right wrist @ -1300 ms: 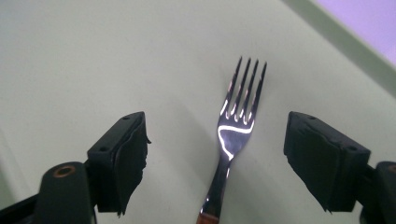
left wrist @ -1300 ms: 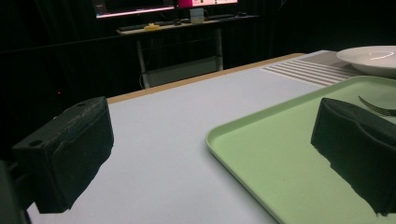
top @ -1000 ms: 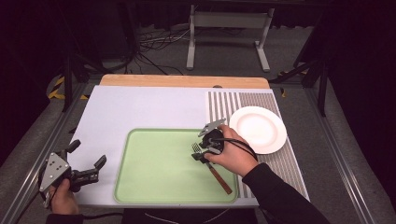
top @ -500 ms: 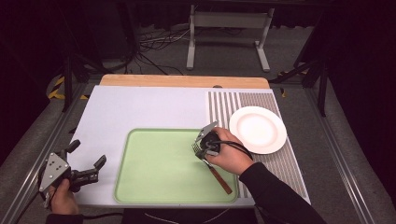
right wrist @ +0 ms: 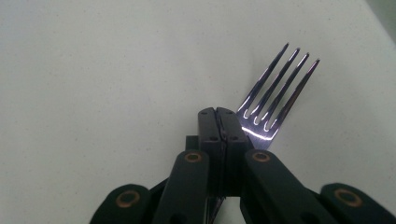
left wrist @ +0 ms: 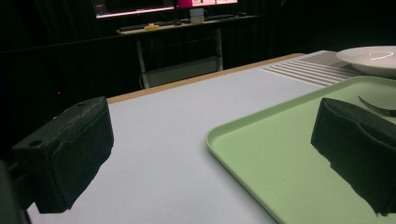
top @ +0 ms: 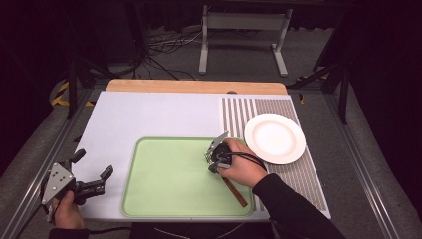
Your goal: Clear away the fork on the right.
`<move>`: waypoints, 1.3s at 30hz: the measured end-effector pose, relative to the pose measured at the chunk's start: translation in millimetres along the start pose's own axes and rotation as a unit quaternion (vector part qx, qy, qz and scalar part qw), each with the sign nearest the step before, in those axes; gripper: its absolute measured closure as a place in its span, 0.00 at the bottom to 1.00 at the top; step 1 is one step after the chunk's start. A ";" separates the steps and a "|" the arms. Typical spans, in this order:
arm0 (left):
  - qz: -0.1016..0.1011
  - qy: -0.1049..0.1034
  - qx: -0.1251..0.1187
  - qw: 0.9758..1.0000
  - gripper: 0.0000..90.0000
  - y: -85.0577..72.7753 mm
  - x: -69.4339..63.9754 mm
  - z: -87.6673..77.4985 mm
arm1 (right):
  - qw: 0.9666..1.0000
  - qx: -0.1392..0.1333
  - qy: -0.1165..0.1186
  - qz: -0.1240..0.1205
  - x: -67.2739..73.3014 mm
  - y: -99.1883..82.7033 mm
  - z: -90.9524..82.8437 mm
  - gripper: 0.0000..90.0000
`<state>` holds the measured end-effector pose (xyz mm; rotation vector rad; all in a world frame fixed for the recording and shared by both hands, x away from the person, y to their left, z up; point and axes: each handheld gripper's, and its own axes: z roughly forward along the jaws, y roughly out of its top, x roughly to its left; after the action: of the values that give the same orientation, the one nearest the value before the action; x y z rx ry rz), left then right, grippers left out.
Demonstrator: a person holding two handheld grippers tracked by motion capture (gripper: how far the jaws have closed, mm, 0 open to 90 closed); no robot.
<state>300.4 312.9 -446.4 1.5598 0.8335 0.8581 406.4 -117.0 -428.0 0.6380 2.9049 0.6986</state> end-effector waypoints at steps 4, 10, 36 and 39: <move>0.000 0.000 -0.001 1.000 0.00 -0.1 0.0 -0.1 | 1.000 0.003 -0.001 -0.004 -1.1 0.2 0.1 1.00; 0.000 0.000 0.000 1.000 0.00 0.0 -0.1 -0.1 | 1.000 0.009 -0.010 -0.005 -2.8 -0.2 -0.1 1.00; -0.002 0.000 0.002 1.000 0.00 -0.7 -0.7 1.1 | 0.998 0.012 -0.047 0.039 -27.8 -16.9 -10.7 1.00; -0.003 -0.001 0.003 1.000 0.00 -0.9 -0.3 1.0 | 0.998 0.013 -0.052 0.045 -31.4 -19.9 -12.6 1.00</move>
<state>301.0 312.3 -447.4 1.5619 0.8387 0.8498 425.2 -151.4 -426.2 0.7879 2.8096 0.6193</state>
